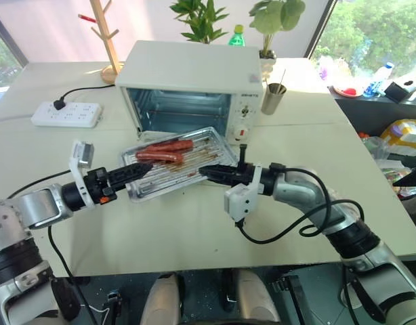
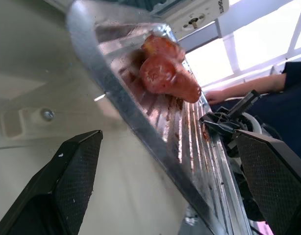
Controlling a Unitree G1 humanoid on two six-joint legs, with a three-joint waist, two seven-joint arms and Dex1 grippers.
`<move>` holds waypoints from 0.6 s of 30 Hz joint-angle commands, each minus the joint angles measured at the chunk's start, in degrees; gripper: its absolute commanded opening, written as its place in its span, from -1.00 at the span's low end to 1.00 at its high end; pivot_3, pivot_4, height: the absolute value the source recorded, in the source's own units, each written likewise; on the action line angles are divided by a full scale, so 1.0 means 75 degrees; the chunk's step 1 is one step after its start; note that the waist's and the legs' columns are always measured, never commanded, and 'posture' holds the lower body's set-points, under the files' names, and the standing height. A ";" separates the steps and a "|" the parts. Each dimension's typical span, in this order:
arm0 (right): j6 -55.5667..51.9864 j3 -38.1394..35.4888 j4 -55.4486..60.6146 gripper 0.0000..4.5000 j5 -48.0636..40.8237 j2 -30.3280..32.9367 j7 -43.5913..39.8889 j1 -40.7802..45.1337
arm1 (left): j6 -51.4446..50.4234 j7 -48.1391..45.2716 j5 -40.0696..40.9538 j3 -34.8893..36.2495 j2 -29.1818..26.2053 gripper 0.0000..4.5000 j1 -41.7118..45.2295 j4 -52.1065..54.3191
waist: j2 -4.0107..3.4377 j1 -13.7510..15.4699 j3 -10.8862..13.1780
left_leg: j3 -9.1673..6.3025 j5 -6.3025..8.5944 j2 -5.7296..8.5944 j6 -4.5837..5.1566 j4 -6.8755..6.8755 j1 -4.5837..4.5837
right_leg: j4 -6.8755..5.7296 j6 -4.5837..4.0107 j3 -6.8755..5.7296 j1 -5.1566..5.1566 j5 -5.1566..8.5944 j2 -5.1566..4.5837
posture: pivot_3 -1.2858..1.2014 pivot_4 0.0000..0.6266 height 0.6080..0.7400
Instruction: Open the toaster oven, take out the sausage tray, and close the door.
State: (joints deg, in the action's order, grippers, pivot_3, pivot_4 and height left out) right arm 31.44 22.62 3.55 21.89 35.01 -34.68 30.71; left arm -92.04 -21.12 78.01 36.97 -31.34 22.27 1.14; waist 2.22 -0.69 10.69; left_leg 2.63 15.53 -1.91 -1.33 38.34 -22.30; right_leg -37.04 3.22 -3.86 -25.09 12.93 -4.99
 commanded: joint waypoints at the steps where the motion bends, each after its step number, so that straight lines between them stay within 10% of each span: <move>1: 0.0160 -0.0345 0.0275 -0.98 0.0051 0.0045 0.0183 -0.0065 | -0.0025 0.0715 0.1202 -0.0289 0.0018 1.00 -0.0113 -0.0057 | 0.0000 0.0001 0.0000 | 0.0000 0.0000 0.0000 0.0000 0.0000 0.0000 | 0.0000 0.0000 0.0000 0.0000 0.0000 0.0000 | 0.03 -0.52 0.65; 8: 0.0147 -0.0464 0.0432 -0.99 0.0190 0.0009 0.0200 -0.0207 | 0.1183 0.2058 0.3360 -0.1539 -0.0371 0.89 -0.0601 -0.0136 | 0.0000 0.0006 0.0000 | -0.0002 -0.0005 -0.0001 -0.0010 0.0000 0.0002 | -0.0001 -0.0001 0.0001 0.0000 0.0000 -0.0004 | 0.03 -0.52 0.65; 18: 0.0222 -0.0576 0.0500 -1.00 0.0289 0.0104 0.0184 -0.0351 | 0.2696 0.2858 0.4666 -0.2638 -0.0863 -0.98 -0.0803 -0.0055 | -0.0002 0.0015 0.0000 | 0.0001 -0.0005 0.0009 -0.0011 0.0000 0.0002 | 0.0002 -0.0002 -0.0001 0.0003 0.0000 -0.0005 | 0.03 -0.52 0.65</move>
State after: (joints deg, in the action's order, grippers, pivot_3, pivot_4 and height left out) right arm 32.01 19.59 4.06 24.45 35.33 -33.55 27.83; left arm -72.78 0.14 112.63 17.48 -37.00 16.09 -0.47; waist 2.20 -0.58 10.69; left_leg 2.65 15.49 -1.84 -1.41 38.34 -22.28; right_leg -37.02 3.21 -3.86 -25.06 12.93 -5.03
